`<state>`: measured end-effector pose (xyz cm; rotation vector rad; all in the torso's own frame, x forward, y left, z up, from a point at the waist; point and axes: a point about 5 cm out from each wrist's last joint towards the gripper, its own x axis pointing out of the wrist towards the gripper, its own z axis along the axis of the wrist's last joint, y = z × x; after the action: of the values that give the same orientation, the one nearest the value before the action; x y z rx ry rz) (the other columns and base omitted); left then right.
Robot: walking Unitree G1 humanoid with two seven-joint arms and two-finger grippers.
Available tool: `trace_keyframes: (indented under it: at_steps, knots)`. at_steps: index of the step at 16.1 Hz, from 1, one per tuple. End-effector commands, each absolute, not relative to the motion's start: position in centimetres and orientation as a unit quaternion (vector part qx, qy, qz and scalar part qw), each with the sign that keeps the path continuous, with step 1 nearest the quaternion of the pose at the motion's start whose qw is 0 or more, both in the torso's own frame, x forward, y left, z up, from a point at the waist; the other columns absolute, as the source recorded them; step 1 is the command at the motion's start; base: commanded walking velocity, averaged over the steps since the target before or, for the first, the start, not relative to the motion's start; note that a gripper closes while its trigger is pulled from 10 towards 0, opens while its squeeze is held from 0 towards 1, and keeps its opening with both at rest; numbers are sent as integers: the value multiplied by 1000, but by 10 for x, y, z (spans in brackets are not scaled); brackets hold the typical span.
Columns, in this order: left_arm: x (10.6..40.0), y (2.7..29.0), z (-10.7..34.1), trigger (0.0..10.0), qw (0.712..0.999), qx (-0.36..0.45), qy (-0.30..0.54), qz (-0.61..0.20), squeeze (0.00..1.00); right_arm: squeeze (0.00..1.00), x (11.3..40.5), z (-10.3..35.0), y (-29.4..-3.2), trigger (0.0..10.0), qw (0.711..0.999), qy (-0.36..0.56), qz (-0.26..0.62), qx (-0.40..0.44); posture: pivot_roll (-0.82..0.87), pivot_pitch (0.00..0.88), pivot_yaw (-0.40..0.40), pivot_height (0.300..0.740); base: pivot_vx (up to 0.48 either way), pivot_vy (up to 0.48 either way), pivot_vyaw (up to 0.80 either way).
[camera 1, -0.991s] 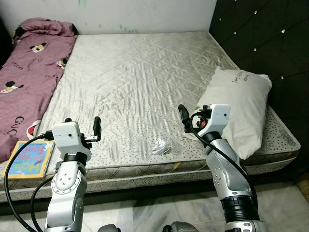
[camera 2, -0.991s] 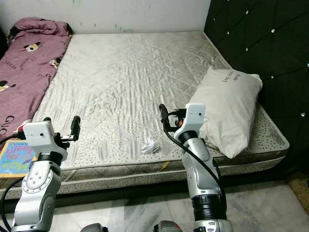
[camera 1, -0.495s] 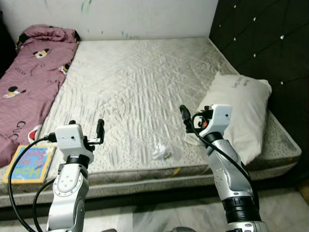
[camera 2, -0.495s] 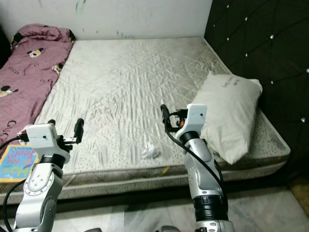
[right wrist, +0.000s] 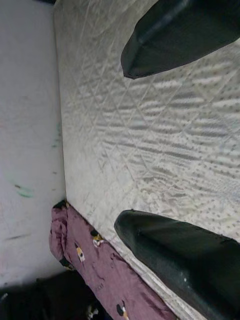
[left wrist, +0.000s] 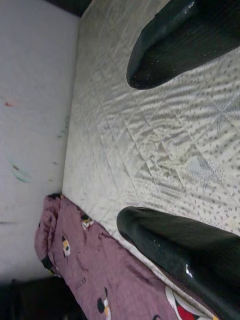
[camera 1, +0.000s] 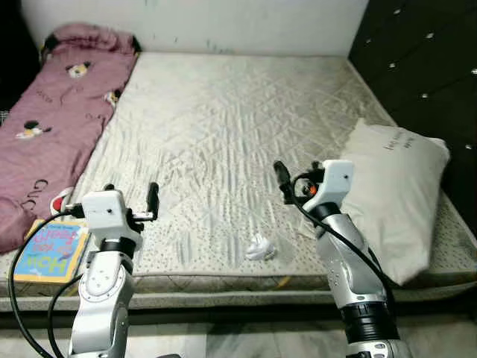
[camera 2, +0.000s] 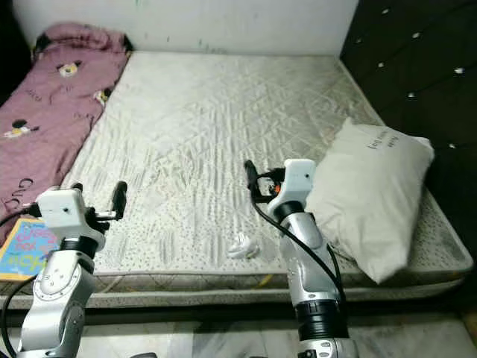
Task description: Clean up the room
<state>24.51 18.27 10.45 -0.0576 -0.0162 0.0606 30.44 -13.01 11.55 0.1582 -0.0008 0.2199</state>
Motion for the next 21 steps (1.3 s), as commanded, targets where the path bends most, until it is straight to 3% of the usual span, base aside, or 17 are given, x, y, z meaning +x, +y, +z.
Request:
trace_keyframes:
  at_steps: [1, 6, 19, 21]
  knots:
    - [246, 182, 109, 10000, 999, -28, -17, 24, 0, 0, 306, 119, -129, 10000, 991, -7, 114, 72, -69, 0, -19, 740, 371, 0, 0]
    - [246, 182, 109, 10000, 999, -27, -14, 26, 0, 0, 306, 117, -129, 10000, 991, -4, 113, 73, -69, 0, -17, 740, 349, 0, 0]
    - [247, 191, 105, 10000, 997, -29, 9, 74, 0, 0, 309, 116, -131, 10000, 991, 5, 100, 89, -64, 0, -13, 740, 0, 0, 0]
    - [246, 190, 104, 10000, 997, -34, 19, 69, 0, 0, 308, 116, -131, 10000, 991, 5, 99, 90, -63, 0, -14, 740, 0, 480, 0]
